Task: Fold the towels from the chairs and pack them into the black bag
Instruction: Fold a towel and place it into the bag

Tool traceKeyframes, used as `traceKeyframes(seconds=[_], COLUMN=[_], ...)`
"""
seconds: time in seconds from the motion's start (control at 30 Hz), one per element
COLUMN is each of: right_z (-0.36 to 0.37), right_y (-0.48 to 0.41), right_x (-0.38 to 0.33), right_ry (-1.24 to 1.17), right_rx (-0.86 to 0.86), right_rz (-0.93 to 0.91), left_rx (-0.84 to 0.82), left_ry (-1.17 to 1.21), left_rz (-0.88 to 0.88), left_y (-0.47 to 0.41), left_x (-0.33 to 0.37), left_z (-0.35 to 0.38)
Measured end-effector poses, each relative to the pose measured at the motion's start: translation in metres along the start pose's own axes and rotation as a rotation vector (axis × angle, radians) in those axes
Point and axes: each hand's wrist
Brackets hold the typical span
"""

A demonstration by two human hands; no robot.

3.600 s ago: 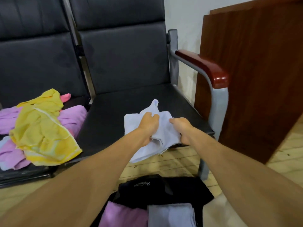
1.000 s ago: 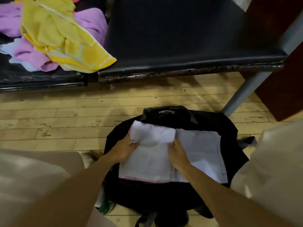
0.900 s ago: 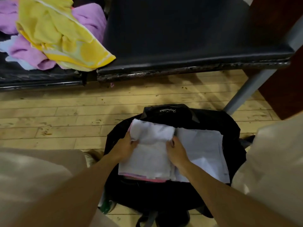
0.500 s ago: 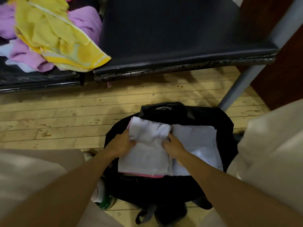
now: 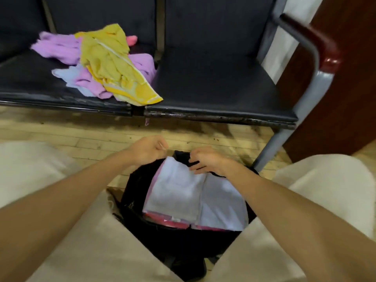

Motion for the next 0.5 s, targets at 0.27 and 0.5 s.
traceKeyframes(seconds=[0.27,0.5], right_z=[-0.024,-0.022], right_y=[0.027,-0.013], right_x=[-0.120,-0.196], right_ry=[0.065,0.077], right_rx=[-0.021,0.041], right_rz=[-0.322,-0.502], left_rx=[0.256,0.440], left_ry=[0.215,0.521], left_rz=[0.035,-0.041], left_y=[0.001,-0.033], left_x=[0.035,0.033], left_z=[-0.093,-0.148])
Point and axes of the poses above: each hand's wrist, its own y-axis away from the middle knuckle, its own z-axis out of the palm, x = y × z, and after that the axes turned 8 degrees about y, right-handed
